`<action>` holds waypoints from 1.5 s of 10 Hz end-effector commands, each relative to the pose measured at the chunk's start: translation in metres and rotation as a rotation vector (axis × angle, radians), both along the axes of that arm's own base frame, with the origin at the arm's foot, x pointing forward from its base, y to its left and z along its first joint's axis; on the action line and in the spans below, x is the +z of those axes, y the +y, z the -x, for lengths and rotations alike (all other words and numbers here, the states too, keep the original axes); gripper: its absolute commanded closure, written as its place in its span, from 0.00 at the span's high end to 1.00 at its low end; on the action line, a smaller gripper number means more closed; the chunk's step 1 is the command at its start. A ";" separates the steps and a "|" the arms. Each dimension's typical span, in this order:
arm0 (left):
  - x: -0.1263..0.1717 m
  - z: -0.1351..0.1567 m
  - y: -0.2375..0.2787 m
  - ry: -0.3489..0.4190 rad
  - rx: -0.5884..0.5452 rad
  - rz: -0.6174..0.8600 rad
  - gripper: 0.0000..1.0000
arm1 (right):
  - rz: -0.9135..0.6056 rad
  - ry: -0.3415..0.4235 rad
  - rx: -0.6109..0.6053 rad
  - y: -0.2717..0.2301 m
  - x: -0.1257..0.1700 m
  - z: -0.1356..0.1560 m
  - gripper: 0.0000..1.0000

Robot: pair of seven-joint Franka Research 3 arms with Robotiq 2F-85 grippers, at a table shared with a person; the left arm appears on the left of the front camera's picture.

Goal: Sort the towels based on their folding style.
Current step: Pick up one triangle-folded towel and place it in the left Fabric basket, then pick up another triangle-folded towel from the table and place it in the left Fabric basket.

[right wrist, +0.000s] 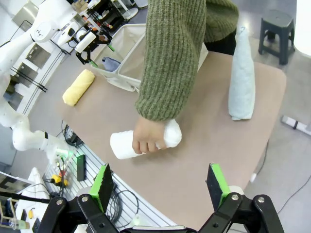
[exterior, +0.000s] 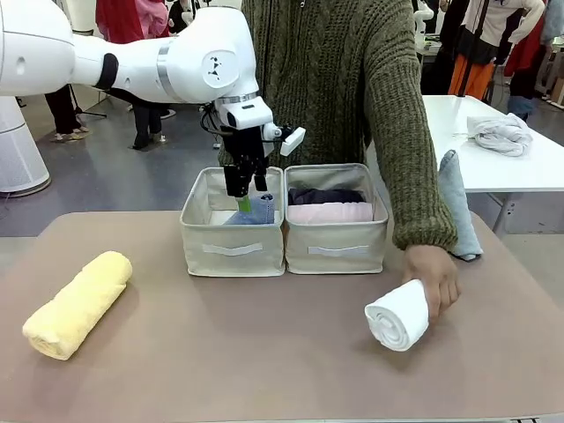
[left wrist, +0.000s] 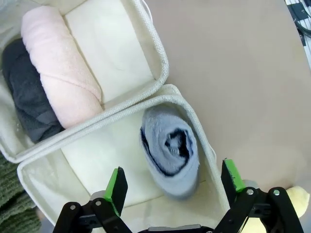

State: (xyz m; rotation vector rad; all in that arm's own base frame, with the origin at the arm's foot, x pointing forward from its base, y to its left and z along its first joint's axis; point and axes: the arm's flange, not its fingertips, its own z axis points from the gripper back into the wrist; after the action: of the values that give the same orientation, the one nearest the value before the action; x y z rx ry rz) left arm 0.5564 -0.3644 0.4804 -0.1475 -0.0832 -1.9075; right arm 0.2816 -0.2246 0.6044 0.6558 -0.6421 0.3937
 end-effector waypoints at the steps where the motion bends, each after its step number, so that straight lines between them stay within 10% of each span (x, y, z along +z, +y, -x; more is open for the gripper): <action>1: 0.051 0.021 0.055 0.056 0.053 0.130 1.00 | -0.017 -0.012 0.009 0.001 0.000 0.000 1.00; 5: 0.143 0.094 0.244 -0.046 0.156 0.337 1.00 | -0.017 -0.012 0.009 0.001 0.000 0.000 1.00; 9: 0.117 0.127 0.349 -0.080 0.400 0.369 1.00 | -0.017 -0.012 0.009 0.001 0.000 0.000 1.00; 15: 0.115 0.129 0.365 -0.055 0.392 0.382 1.00 | -0.017 -0.012 0.009 0.001 0.000 0.000 1.00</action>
State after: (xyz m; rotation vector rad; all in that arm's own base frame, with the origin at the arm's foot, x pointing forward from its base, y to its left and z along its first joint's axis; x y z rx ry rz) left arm 0.4296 0.0001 0.5926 -0.3019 -0.4752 -1.4734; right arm 0.2811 -0.2251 0.6043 0.6556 -0.6413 0.3918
